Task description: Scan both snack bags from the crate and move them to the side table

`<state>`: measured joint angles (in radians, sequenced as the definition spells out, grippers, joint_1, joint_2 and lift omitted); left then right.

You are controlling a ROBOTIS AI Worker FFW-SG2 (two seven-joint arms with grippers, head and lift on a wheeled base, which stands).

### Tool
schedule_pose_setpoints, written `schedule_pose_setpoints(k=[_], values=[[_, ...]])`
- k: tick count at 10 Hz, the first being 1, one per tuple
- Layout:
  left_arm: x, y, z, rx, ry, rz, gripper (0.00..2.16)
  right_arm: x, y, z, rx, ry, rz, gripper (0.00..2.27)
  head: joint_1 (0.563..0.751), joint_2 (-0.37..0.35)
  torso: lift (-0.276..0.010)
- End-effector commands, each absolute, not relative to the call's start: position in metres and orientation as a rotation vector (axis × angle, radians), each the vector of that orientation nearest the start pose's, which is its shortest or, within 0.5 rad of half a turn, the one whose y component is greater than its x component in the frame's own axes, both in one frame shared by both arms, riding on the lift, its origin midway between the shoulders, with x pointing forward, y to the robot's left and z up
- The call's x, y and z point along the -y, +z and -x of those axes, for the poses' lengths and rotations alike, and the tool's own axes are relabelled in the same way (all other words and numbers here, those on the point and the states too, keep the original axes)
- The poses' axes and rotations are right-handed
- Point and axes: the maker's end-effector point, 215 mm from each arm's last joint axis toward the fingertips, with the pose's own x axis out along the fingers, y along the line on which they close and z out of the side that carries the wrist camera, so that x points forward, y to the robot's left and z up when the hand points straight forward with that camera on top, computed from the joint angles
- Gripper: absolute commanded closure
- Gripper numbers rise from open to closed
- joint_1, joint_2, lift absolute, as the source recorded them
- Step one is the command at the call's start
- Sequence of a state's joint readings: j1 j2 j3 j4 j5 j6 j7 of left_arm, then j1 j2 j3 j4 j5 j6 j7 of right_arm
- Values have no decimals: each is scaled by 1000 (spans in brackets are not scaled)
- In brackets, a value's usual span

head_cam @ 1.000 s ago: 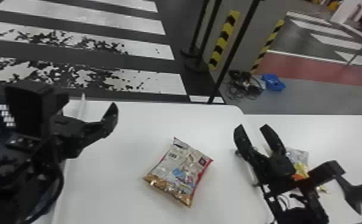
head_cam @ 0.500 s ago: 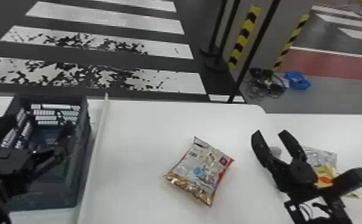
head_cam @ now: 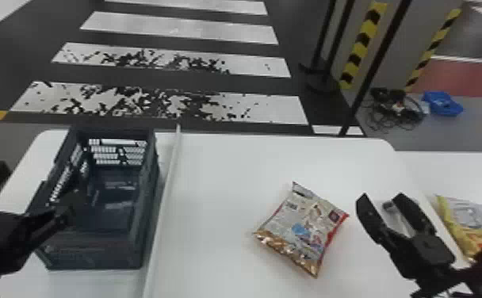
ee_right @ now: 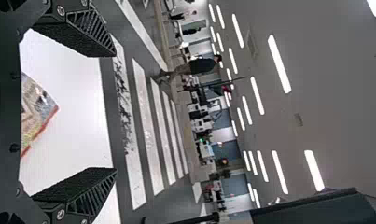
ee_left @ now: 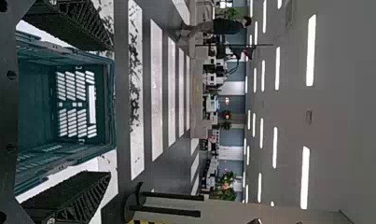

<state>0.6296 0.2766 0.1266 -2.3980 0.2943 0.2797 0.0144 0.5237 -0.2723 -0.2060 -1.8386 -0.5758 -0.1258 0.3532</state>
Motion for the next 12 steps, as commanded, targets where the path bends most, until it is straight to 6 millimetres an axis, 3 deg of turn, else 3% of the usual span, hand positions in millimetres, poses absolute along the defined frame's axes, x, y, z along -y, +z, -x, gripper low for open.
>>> schedule_pose_setpoints(k=[1,2,3,5,7,9,12], values=[[-268,-274,-416,-90,-101,-21,36,301,-397,-433,-154,241,-265,218,695,-96,-95],[-269,-274,-416,-87,-101,-18,36,280,-413,-439,-221,277,-272,468,695,-67,-95],[-269,-276,-416,-82,-105,-9,36,254,-430,-445,-285,301,-261,1490,695,-50,-95],[-268,-282,-416,-94,-117,-6,36,226,-448,-463,-334,330,-231,2192,695,16,-95],[-270,-286,-416,-103,-118,-10,36,210,-455,-475,-333,344,-231,2250,695,48,-95],[-271,-287,-417,-104,-115,-10,36,207,-450,-487,-283,329,-202,2250,695,71,-95],[-271,-290,-418,-108,-112,-4,36,211,-483,-487,-332,313,-195,2253,695,78,-95]])
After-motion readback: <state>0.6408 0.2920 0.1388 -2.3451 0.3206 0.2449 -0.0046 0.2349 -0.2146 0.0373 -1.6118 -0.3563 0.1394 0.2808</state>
